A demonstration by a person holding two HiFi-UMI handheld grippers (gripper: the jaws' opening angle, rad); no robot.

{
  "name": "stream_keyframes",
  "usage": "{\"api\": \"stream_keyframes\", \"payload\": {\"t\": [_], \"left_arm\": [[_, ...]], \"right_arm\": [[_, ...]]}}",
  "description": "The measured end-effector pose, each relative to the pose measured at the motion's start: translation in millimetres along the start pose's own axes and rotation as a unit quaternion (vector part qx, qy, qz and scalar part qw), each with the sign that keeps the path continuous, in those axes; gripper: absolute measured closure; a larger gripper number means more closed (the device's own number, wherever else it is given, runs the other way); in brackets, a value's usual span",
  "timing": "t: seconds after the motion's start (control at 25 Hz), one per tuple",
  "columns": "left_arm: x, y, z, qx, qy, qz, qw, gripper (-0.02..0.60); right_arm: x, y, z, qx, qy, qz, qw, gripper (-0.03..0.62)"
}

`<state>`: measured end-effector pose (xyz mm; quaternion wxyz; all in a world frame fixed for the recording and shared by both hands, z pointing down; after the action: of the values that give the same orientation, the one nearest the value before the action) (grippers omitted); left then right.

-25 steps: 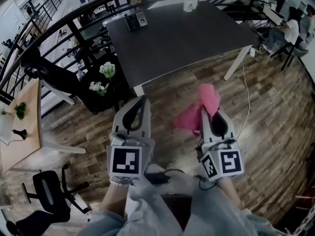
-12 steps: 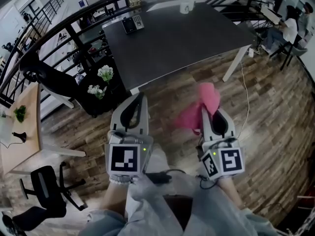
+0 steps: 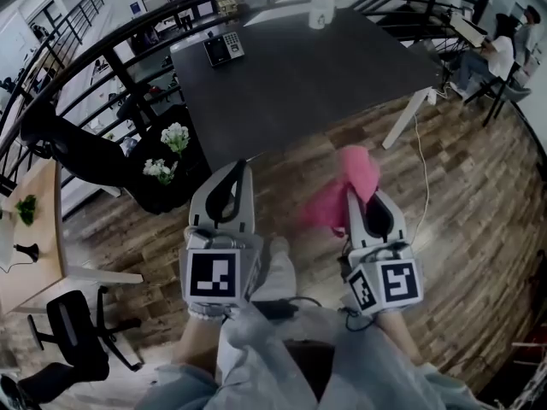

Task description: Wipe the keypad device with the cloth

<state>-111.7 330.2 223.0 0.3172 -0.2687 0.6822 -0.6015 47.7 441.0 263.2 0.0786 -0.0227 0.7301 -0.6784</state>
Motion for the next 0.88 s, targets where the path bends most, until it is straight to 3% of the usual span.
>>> {"api": "stream_keyframes", "payload": {"t": [0.88], "left_arm": [[87.3, -18.9, 174.1, -0.003, -0.014, -0.011, 0.9998, 0.580]], "right_arm": [[-42.3, -3.0, 182.3, 0.013, -0.009, -0.008, 1.000, 0.517]]}}
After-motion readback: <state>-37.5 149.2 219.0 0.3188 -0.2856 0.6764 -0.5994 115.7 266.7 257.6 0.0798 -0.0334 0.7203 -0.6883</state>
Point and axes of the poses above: the fingertips, and each gripper's own axes: z forward along the fingers, x to its left, y out of its top, the point moved 3 cm from there along -z, backward along the fingers, and after that the axes turned 4 degrees about -x, right-handed, at the moved point
